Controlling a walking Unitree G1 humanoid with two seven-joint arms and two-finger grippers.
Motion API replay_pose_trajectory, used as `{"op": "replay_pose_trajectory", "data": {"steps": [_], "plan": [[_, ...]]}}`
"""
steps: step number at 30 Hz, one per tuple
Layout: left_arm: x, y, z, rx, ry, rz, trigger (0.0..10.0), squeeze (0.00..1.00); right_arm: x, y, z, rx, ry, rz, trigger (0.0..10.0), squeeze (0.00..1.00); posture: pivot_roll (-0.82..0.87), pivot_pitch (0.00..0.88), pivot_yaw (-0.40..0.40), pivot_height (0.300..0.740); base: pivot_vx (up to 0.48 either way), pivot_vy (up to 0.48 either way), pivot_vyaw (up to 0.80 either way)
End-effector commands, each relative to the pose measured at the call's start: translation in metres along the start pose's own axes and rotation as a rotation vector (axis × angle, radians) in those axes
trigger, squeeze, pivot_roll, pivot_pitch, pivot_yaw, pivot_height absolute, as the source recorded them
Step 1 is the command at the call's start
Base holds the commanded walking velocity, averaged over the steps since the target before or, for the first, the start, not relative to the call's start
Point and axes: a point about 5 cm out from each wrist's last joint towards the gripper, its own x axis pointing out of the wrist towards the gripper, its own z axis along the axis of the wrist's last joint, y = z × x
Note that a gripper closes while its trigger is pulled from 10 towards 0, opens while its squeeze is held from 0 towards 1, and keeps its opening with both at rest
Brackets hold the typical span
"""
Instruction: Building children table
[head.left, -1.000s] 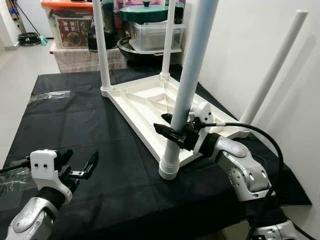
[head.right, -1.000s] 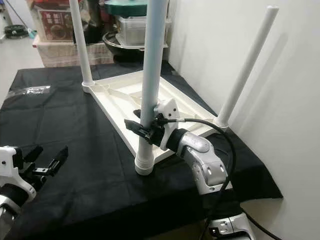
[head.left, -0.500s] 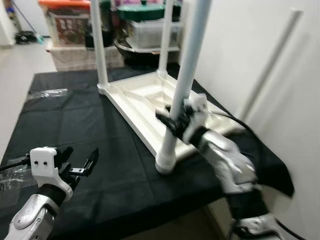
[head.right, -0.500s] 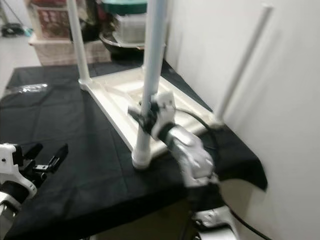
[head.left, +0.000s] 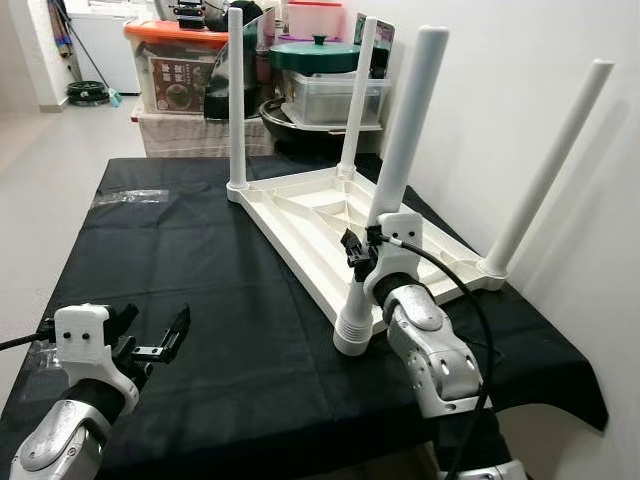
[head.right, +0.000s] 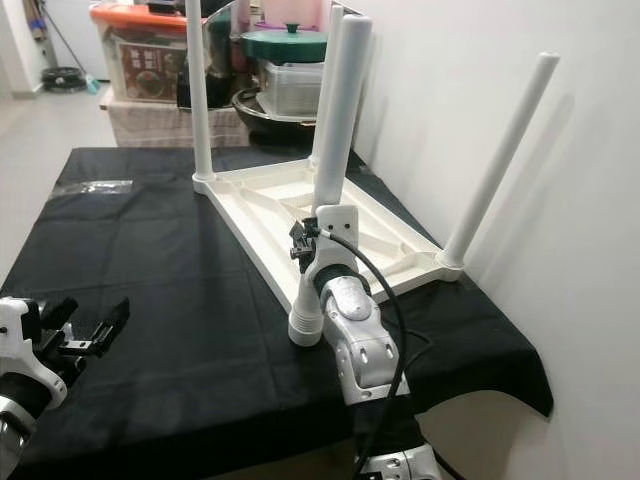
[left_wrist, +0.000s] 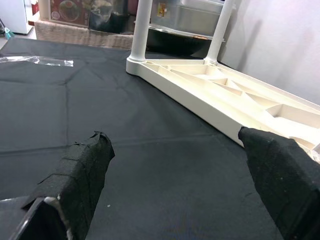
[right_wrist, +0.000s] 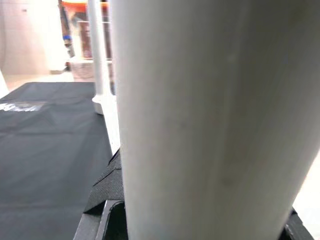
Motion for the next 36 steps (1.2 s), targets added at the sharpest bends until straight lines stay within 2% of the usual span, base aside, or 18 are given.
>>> {"op": "replay_pose_trajectory", "data": {"steps": [1, 4, 7, 21, 22, 23, 24, 36], "plan": [[0.002, -0.001, -0.004, -0.009, 0.007, 0.007, 10.0, 0.00, -0.001, -0.019, -0.037, -0.054, 0.167, -0.134, 0.0, 0.00, 0.00, 0.000, -0.095, 0.740, 0.000, 0.000, 0.00], [0.001, -0.001, -0.004, -0.010, 0.009, 0.015, 10.0, 0.00, -0.001, -0.024, -0.036, -0.032, 0.150, -0.232, 0.0, 0.00, 0.00, 0.000, -0.094, 0.740, 0.000, 0.000, 0.00], [0.001, 0.000, -0.004, -0.008, 0.010, 0.018, 10.0, 0.00, -0.003, -0.024, -0.037, -0.037, 0.145, -0.257, 0.0, 0.00, 0.00, 0.000, -0.095, 0.740, 0.000, 0.000, 0.00], [0.003, 0.003, -0.002, 0.007, 0.003, 0.024, 10.0, 0.00, -0.005, -0.018, -0.030, -0.064, 0.105, -0.294, 0.0, 0.00, 0.00, 0.000, -0.091, 0.740, 0.000, 0.000, 0.00], [0.003, 0.003, -0.002, 0.007, 0.003, 0.024, 10.0, 0.00, -0.005, -0.018, -0.031, -0.067, 0.114, -0.294, 0.5, 0.00, 0.00, 0.000, -0.091, 0.740, 0.000, 0.000, 0.00], [0.003, 0.003, -0.002, 0.007, 0.003, 0.024, 10.0, 0.00, -0.005, -0.018, -0.031, -0.067, 0.114, -0.294, 0.5, 0.00, 0.00, 0.000, -0.091, 0.740, 0.000, 0.000, 0.00], [0.003, 0.003, -0.002, 0.007, 0.003, 0.023, 10.0, 0.00, -0.006, -0.019, -0.032, -0.068, 0.121, -0.295, 10.0, 0.00, 0.00, 0.000, -0.089, 0.740, 0.000, 0.000, 0.00], [0.005, 0.002, -0.002, 0.010, 0.003, 0.013, 10.0, 0.00, -0.008, -0.020, -0.023, -0.062, 0.097, -0.321, 10.0, 0.00, -0.01, 0.000, -0.085, 0.740, 0.000, 0.000, 0.00]]}}
